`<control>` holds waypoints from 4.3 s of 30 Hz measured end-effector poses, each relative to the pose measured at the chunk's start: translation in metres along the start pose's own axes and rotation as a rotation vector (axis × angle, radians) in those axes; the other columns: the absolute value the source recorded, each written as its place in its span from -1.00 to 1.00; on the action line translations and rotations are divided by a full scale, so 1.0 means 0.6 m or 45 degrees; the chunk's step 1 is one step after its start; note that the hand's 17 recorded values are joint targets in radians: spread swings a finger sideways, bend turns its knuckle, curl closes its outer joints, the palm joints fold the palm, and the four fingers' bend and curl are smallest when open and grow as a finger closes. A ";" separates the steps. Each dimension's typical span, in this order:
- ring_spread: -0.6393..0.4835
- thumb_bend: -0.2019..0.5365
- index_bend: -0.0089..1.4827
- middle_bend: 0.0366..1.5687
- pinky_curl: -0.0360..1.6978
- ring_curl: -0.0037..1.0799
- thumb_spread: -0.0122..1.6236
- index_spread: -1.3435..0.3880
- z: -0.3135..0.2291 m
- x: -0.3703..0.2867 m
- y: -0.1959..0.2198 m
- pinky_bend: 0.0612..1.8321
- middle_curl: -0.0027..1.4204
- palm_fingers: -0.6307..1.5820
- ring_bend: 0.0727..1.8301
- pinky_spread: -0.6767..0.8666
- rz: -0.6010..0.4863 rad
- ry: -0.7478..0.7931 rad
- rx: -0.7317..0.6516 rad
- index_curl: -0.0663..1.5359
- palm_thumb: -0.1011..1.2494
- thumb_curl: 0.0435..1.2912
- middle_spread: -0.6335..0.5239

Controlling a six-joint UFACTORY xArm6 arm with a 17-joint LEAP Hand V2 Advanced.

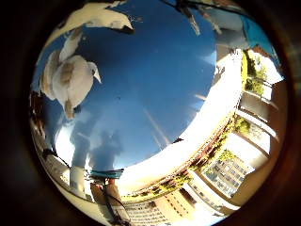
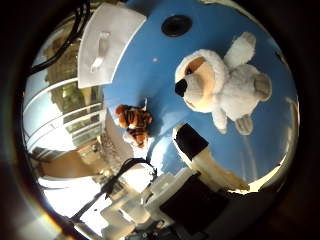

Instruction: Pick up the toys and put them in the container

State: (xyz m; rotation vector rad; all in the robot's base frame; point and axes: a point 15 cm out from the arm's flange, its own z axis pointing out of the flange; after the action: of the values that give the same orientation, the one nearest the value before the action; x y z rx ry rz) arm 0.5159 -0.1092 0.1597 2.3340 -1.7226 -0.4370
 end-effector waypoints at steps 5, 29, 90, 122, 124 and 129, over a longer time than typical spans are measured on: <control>0.61 -0.53 -0.77 -0.78 -0.70 -0.48 0.38 0.53 0.037 0.002 -0.006 -0.34 -0.48 -0.17 -0.51 0.47 -0.045 0.106 -0.119 -0.53 -0.11 -0.54 0.13; 0.03 -0.39 -0.26 0.39 -0.26 0.32 0.34 -0.21 -0.125 -0.047 0.187 0.50 0.34 0.41 0.51 0.22 -0.139 0.105 -0.271 -0.09 0.59 -0.09 -0.28; 0.51 -0.61 -0.66 -0.44 -0.18 -0.11 0.34 -0.21 -0.329 -0.603 -0.288 0.36 -0.17 -0.56 -0.07 0.37 -0.322 -0.071 1.095 0.33 0.01 -0.07 0.01; 0.71 -0.54 -0.79 -0.77 -0.54 -0.45 0.38 0.46 -0.264 -0.308 0.206 -0.04 -0.47 -0.37 -0.41 0.54 -0.156 -0.017 0.250 -0.49 -0.18 -0.53 0.34; 0.71 -0.54 -0.79 -0.78 -0.55 -0.45 0.38 0.47 -0.233 -0.300 0.205 -0.05 -0.47 -0.36 -0.42 0.54 -0.148 -0.028 0.221 -0.50 -0.18 -0.54 0.35; 0.71 -0.53 -0.79 -0.79 -0.57 -0.45 0.38 0.48 -0.140 -0.282 0.182 -0.06 -0.48 -0.35 -0.43 0.54 -0.121 -0.049 0.180 -0.54 -0.18 -0.55 0.36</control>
State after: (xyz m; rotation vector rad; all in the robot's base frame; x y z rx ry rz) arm 0.4020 0.0195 0.2944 2.5303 -1.7173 -0.3897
